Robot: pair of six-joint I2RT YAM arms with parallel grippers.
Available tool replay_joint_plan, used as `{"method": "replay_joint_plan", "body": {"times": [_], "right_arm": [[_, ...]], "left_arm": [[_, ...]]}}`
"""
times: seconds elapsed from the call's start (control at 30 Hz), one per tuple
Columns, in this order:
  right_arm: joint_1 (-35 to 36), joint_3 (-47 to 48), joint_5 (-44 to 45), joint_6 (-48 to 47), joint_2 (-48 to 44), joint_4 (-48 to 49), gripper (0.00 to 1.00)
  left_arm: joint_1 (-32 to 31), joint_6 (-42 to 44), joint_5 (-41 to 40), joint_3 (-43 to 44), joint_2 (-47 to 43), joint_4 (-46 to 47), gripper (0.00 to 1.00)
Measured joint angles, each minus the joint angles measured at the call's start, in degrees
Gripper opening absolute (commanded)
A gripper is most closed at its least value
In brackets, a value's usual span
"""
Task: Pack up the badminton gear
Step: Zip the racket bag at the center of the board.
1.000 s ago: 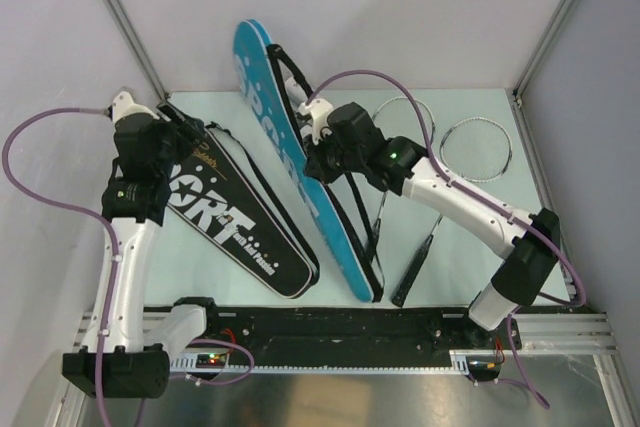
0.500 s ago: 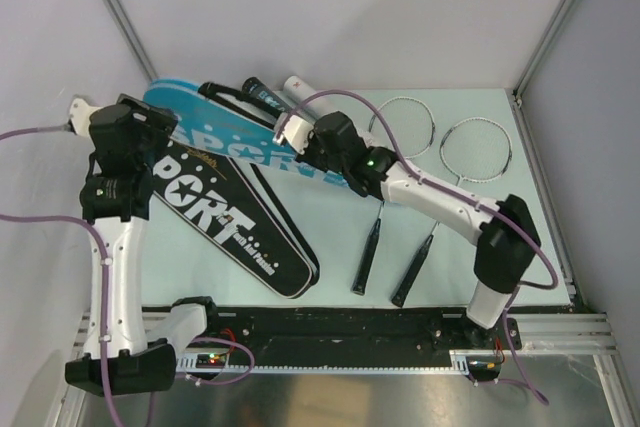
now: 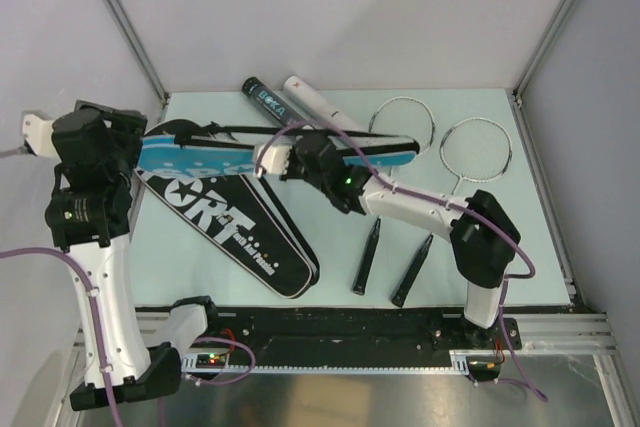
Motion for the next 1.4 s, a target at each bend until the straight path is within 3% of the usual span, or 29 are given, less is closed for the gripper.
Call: {"method": "replay_joint_plan", "body": {"times": [0.23, 0.37, 0.6, 1.03, 1.4], "right_arm": [[6.4, -12.5, 5.2, -2.5, 0.0, 6.2, 0.0], [8.7, -15.1, 7.2, -2.7, 0.0, 9.2, 0.0], [9.4, -16.1, 8.7, 0.0, 0.0, 10.3, 0.0], [7.4, -16.5, 5.8, 6.7, -1.4, 10.2, 0.0], [5.9, -17.2, 2.2, 9.0, -3.0, 8.7, 0.0]], "left_arm": [[1.4, -1.9, 3.0, -10.4, -1.6, -5.0, 0.84], [2.1, -1.4, 3.3, -11.7, 0.3, -6.3, 0.85], [3.2, -0.3, 3.0, -15.8, -2.0, -6.5, 0.84], [11.5, -0.1, 7.8, -22.9, -1.9, -8.0, 0.82], [16.5, 0.4, 10.5, -22.9, 4.1, -8.0, 0.78]]}}
